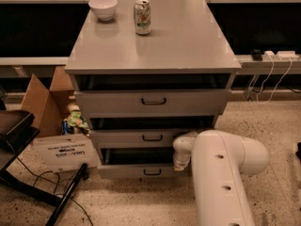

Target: Open bottom drawer

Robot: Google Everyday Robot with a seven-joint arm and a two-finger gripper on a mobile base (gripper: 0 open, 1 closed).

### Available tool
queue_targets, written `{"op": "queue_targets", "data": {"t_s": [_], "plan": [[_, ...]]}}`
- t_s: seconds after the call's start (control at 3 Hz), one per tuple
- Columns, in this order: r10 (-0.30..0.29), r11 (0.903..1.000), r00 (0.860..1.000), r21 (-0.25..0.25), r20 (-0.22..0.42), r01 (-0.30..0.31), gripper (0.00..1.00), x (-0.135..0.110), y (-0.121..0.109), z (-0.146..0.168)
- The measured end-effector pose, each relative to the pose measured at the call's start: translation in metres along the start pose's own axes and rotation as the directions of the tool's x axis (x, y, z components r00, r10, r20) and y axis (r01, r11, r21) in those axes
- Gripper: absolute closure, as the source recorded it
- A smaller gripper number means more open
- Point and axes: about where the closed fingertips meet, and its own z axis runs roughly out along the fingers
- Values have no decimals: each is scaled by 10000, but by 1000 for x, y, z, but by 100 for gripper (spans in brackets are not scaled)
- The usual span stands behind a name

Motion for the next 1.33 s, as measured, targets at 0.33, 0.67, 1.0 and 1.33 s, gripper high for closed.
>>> {"op": "queue_targets", "data": {"t_s": [0.33, 0.67, 1.0, 1.33], "plan": [[0, 10000, 10000, 0, 0, 0, 100, 0, 0, -2], [0, 10000, 10000, -1, 0, 0, 76, 0, 0, -2], [0, 10000, 10000, -1, 0, 0, 52, 0, 0, -2], [0, 10000, 10000, -1, 0, 0, 30, 0, 0, -2]]}}
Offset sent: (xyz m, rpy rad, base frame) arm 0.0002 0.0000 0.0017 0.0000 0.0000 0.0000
